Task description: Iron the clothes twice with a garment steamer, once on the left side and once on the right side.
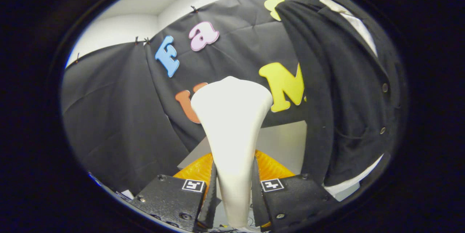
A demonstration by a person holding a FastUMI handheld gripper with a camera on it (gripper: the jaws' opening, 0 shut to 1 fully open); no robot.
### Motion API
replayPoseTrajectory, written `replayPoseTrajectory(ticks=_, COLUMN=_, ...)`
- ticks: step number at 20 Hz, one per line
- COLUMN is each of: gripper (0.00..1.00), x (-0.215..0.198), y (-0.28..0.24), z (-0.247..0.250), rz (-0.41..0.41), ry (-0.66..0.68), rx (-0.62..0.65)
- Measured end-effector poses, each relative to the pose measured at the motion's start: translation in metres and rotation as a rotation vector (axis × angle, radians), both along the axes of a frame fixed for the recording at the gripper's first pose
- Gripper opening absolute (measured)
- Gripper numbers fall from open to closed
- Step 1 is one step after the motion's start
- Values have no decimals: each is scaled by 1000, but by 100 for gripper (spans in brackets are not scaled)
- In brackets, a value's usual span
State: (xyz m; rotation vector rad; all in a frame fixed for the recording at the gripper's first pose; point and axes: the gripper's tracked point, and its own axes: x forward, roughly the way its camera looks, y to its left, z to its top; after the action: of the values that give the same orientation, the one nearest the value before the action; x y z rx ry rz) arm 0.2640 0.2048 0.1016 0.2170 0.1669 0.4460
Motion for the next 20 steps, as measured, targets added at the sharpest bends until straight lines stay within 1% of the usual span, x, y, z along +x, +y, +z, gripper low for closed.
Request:
replayPoseTrajectory(ticks=4, gripper=43, x=-49, y=-57, z=31, rz=-79, ry=-75, rx=48)
replayPoseTrajectory(ticks=8, gripper=43, x=-79, y=-113, z=60, rz=-178, ry=-135, rx=75)
replayPoseTrajectory(ticks=10, gripper=43, x=-85, y=-145, z=78, rz=-233, ry=-165, rx=81)
replayPoseTrajectory(ticks=13, gripper=43, x=-81, y=-183, z=104, rz=-303, ry=-217, rx=86)
replayPoseTrajectory(ticks=15, gripper=43, x=-72, y=-200, z=126, rz=-333, ry=-246, rx=90)
replayPoseTrajectory(ticks=20, gripper=43, x=-20, y=-217, z=168, rz=-369, ry=-275, rx=66)
